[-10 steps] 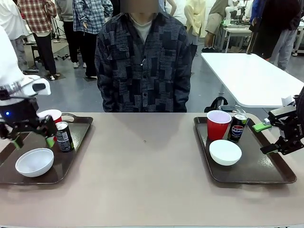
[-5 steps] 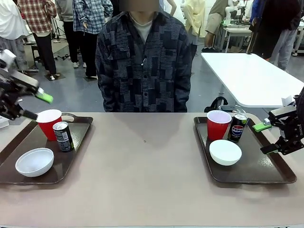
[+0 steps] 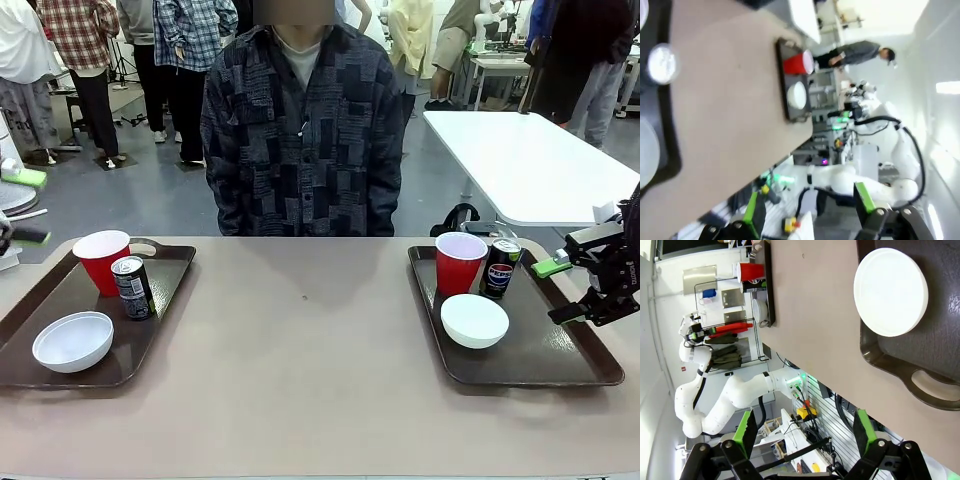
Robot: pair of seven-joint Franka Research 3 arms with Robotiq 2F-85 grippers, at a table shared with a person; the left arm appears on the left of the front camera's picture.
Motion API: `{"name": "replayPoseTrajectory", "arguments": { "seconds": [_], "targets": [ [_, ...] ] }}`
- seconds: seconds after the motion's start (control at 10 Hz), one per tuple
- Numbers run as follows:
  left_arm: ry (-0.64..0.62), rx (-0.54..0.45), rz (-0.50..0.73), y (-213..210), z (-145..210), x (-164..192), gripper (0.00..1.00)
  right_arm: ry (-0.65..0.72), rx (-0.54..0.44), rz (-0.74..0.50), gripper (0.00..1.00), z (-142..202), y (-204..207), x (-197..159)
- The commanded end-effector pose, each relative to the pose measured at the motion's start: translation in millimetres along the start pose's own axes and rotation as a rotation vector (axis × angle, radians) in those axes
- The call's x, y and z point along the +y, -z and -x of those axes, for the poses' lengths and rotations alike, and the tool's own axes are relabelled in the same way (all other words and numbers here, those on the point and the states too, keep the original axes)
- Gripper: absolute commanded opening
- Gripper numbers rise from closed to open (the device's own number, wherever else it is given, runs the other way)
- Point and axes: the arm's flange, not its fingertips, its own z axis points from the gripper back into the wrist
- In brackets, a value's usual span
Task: Prepare tableware on both trays.
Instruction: Pick up a Picnic Bowl from the table and place it on a Handle tray.
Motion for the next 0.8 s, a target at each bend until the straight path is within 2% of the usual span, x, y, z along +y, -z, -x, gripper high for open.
{"name": "replayPoseTrajectory", "arguments": {
  "seconds": [0.0, 0.4, 0.5, 0.7],
  "targets": [
    [-0.087, 0.094, -0.138, 18.8, 33.7, 26.4, 0.93, -0.008, 0.001, -0.016, 1.00, 0.6, 0.5, 0.8],
    [-0.067, 0.104, -0.136, 14.4, 29.9, 23.3, 0.93, -0.008, 0.001, -0.016, 1.00, 0.6, 0.5, 0.8],
    [-0.099, 0.102, -0.127, 4.7, 7.7, 29.7, 0.93, -0.008, 0.001, -0.016, 1.00, 0.6, 0.5, 0.8],
    [-0.099, 0.102, -0.127, 4.7, 7.7, 29.7, 0.93, -0.008, 0.001, -0.016, 1.00, 0.6, 0.5, 0.8]
  ]
}}
